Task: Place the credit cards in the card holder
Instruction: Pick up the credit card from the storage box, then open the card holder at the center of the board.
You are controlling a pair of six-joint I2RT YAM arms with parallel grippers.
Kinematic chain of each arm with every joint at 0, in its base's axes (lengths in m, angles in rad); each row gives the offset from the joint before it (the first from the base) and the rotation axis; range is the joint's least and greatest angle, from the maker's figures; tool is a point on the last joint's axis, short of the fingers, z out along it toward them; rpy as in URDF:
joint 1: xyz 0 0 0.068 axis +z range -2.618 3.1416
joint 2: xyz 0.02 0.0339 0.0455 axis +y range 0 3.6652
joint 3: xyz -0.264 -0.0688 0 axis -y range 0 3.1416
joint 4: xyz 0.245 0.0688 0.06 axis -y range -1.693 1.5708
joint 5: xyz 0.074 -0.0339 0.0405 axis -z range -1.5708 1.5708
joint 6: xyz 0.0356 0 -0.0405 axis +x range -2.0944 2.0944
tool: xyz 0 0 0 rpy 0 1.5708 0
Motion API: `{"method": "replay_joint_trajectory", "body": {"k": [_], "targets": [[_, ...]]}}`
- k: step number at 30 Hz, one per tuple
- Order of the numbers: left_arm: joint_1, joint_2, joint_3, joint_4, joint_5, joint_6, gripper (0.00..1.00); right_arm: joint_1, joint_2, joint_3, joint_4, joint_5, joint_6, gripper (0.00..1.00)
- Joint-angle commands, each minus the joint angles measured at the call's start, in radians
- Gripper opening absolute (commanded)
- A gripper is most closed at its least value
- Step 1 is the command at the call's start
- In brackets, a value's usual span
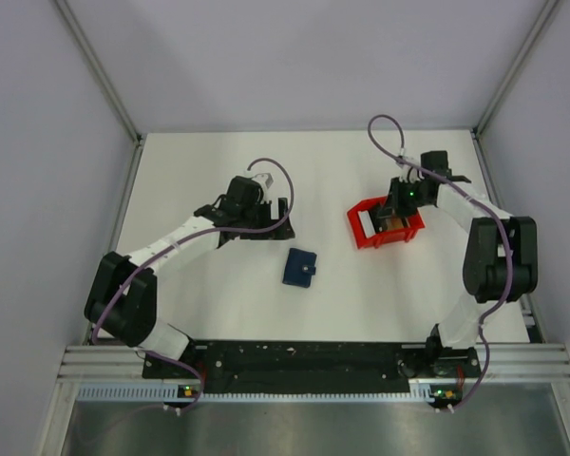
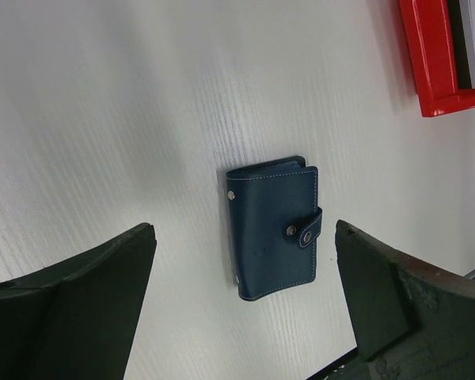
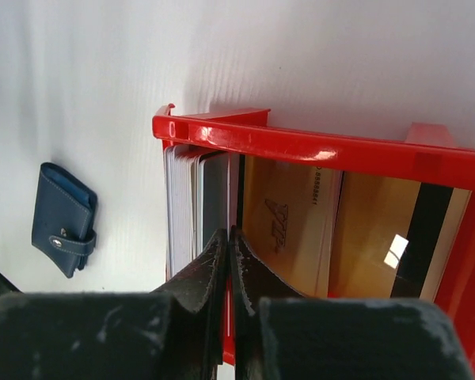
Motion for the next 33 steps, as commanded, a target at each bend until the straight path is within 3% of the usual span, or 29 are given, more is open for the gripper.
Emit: {"method": "replay_joint_trajectory", "body": {"k": [1,7,11,14,17,20,24,28,33], "targets": [[0.006,0.002,0.037,0.027,0.011,0.008,0.98,-0.007,-0.084,0.069,0.003,0.018,0.02,0.0],[0.005,-0.017,0.025,0.023,-0.01,0.004,0.98,-0.006,-0.173,0.066,-0.003,0.134,0.034,0.0],[0.005,-0.045,0.008,0.015,-0.058,-0.022,0.98,0.022,-0.265,0.06,0.003,0.13,0.089,0.0],[0.005,-0.076,-0.015,-0.011,-0.183,-0.08,0.98,0.135,-0.33,0.041,0.009,0.209,0.149,0.0],[0.014,-0.122,-0.043,-0.06,-0.343,-0.166,0.98,0.294,-0.385,-0.05,0.103,0.309,0.342,0.0],[0.032,-0.181,-0.079,-0.101,-0.429,-0.261,0.98,0.493,-0.417,-0.175,0.26,0.439,0.567,0.0],[0.051,-0.283,-0.145,-0.128,-0.486,-0.344,0.98,0.681,-0.356,-0.209,0.342,0.607,0.717,0.0],[0.052,-0.382,-0.207,-0.137,-0.515,-0.373,0.98,0.77,-0.254,-0.178,0.368,0.668,0.749,0.0],[0.052,-0.447,-0.253,-0.125,-0.509,-0.369,0.98,0.79,-0.171,-0.167,0.379,0.682,0.751,0.0]]}}
